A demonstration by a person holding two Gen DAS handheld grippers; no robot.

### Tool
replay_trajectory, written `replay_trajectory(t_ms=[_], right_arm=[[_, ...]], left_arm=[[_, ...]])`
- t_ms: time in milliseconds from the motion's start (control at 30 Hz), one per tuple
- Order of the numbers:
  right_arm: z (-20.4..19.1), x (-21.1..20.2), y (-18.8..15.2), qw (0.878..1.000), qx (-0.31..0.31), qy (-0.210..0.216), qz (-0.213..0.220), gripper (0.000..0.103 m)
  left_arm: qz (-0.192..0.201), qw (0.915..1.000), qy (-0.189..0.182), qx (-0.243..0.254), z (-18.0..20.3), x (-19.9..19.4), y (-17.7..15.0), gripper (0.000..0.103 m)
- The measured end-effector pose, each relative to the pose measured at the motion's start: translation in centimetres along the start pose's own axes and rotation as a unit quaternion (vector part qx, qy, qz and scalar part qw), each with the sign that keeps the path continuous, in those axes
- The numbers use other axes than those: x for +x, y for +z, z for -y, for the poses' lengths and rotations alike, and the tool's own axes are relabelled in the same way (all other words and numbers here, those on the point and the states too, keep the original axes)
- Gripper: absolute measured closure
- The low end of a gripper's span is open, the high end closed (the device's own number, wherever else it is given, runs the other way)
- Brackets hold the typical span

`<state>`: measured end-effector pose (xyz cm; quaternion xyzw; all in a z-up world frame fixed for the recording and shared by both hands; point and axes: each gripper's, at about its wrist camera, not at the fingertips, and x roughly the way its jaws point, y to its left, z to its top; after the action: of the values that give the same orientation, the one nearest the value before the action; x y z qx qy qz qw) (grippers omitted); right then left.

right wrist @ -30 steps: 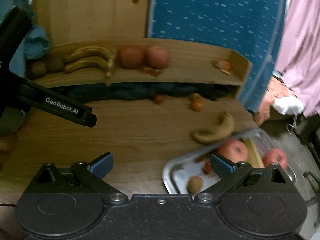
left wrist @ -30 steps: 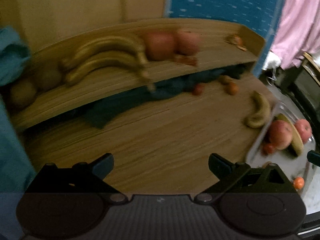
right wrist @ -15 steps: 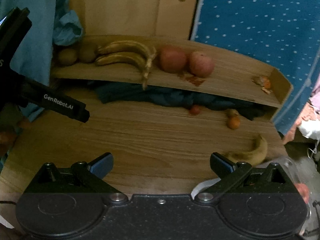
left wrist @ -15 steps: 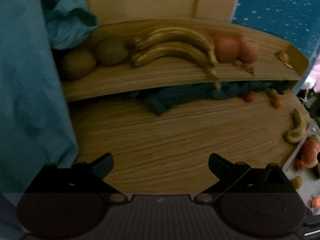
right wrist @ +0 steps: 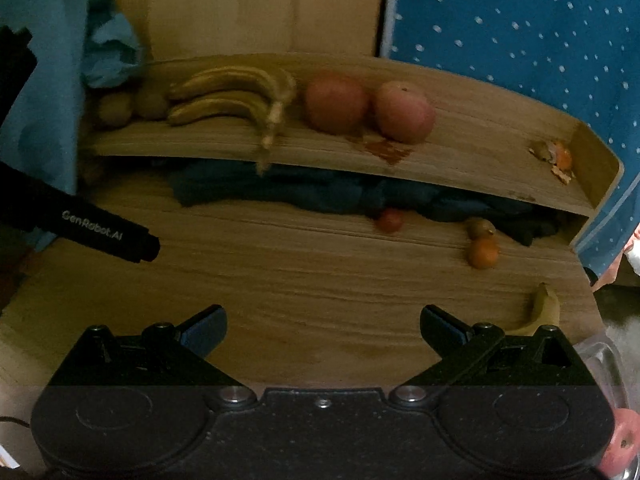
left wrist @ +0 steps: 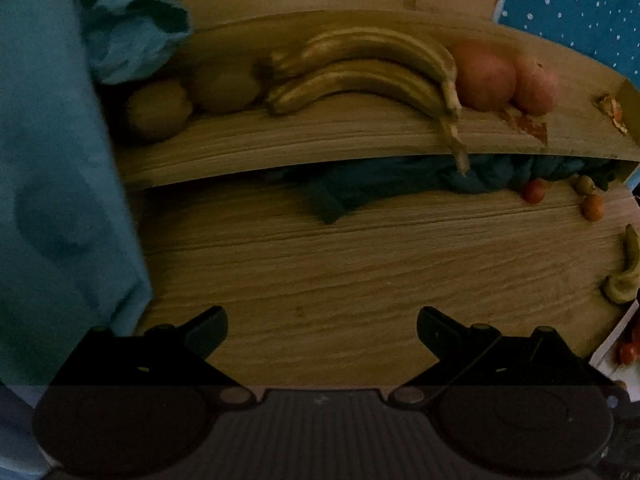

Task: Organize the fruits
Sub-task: 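Close the right tool on another mandarin orange while the left tool grasps a small red tomato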

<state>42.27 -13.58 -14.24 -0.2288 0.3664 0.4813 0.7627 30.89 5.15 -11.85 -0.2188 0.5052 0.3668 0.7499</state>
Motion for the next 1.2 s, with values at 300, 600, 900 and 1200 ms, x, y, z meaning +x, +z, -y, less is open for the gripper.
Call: replay_trajectory(t_ms=[300,600,900,1200], right_arm=[[5.0,2.5,0.5,1.000,0.010,-0.005,-0.015,0.001],[10.5,4.9,1.1,0.999,-0.001,-0.037,-0.019,0.001],[14.9,6.5,1.3,0.999,-0.020,-0.036,-0.020,0.001],[15.9,8.0,2.0,0.999,-0.028,-0.010,-0.016,0.007]], left_arm=[[-0.016,0.9997,-0.003,0.020,5.3,2.1,2.0,0.000],[-0.016,0.9983,-0.023,0.051,11.4,3.6,4.1,0.000],[-0.010,0.9979,-0.042,0.049,15.8,5.1,5.7,0.000],[0.000,0.9981,-0.047,0.041,18.0,5.8,7.4,0.000]])
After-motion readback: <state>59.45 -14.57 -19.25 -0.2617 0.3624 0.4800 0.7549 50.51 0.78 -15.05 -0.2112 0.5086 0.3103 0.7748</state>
